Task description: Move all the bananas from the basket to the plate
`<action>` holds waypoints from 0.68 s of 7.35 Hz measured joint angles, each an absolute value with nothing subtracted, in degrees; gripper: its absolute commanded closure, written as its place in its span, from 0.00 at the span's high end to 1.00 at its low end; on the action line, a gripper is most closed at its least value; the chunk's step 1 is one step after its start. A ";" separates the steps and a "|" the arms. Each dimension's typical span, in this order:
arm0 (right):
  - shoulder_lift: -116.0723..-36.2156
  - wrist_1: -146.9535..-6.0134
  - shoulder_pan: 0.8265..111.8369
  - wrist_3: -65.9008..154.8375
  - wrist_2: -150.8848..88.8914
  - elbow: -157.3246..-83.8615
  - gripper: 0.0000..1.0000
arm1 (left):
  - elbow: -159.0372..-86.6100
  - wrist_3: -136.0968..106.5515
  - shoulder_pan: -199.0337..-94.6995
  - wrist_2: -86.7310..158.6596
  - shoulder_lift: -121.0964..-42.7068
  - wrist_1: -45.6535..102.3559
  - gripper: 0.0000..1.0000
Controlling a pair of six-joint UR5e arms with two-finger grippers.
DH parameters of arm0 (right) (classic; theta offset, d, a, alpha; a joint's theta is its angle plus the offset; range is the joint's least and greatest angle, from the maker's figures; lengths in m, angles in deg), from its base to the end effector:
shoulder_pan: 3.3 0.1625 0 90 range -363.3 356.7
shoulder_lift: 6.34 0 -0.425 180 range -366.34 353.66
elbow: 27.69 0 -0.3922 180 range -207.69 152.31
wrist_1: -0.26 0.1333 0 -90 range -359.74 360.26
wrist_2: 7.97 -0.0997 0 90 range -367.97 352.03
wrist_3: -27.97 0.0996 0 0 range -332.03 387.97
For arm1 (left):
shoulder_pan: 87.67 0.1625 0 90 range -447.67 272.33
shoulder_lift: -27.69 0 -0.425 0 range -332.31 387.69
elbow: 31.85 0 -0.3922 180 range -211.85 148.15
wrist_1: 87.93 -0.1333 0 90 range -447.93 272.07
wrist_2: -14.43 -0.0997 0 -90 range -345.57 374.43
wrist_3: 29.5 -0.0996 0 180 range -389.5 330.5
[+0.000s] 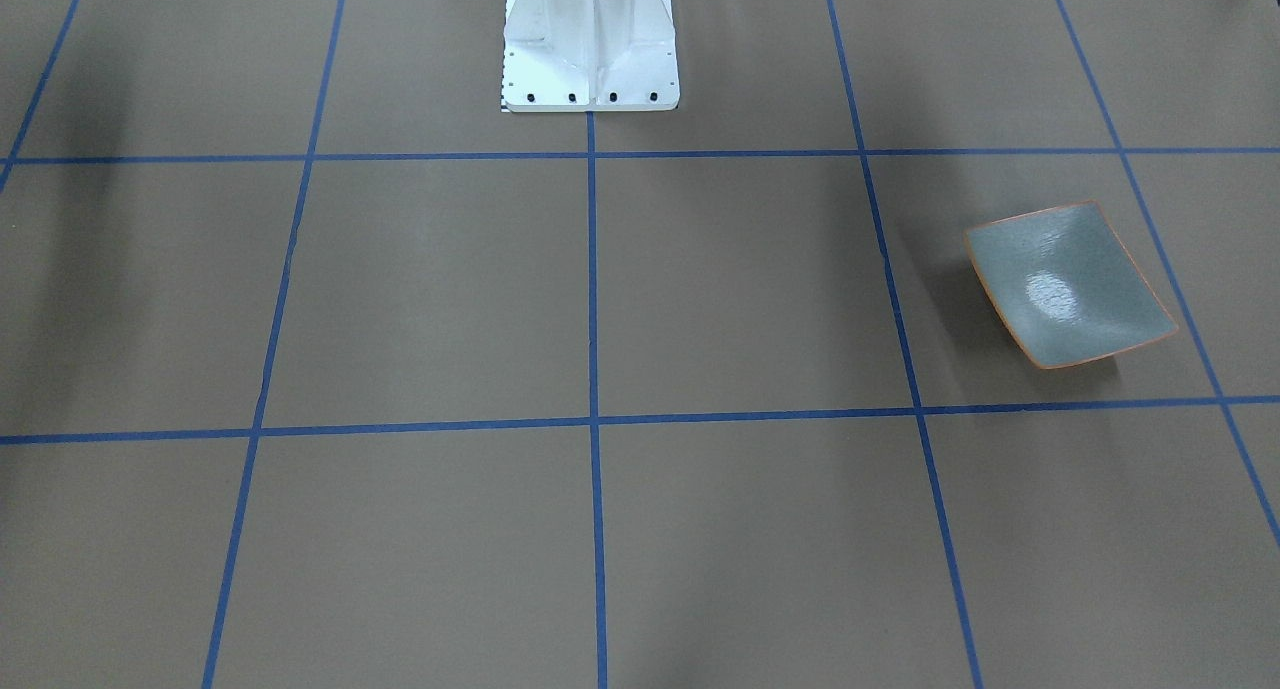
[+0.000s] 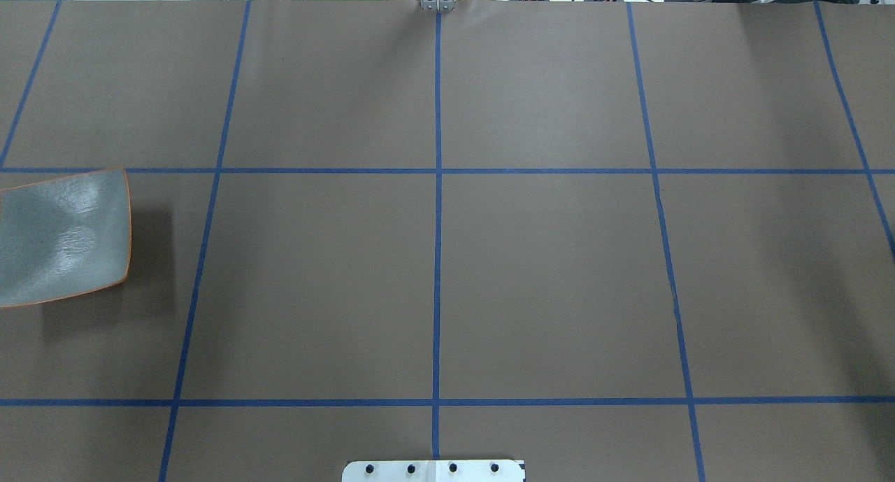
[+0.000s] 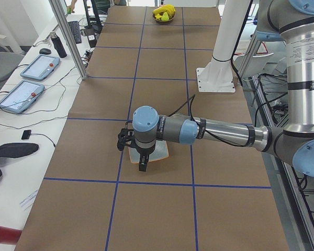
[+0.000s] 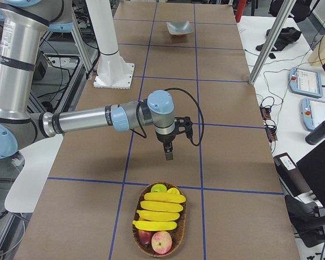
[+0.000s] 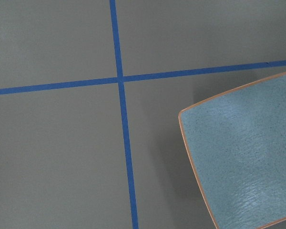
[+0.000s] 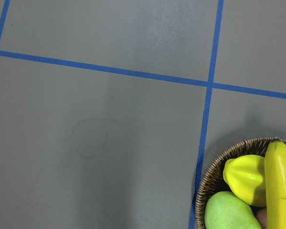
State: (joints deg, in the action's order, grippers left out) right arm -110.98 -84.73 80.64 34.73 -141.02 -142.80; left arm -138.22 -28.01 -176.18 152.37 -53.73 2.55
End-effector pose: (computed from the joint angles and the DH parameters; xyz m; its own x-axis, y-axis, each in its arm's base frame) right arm 0.0234 -0.3985 0.5460 0.7145 -0.1437 0.6847 0.0178 0.9821 0.1876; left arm -0.0481 -0.4348 0.5813 0.6673 0.0984 -0.7382 -0.0084 0.9922 0.1247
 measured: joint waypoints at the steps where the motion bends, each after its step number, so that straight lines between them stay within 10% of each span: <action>1: -111.02 -84.73 80.64 34.73 -141.09 -142.74 1.00 | -138.23 -27.88 -176.16 152.42 -53.61 2.63 1.00; 5: -111.09 -84.81 80.25 35.50 -141.40 -142.58 1.00 | -138.25 -27.74 -176.09 152.69 -53.28 4.06 1.00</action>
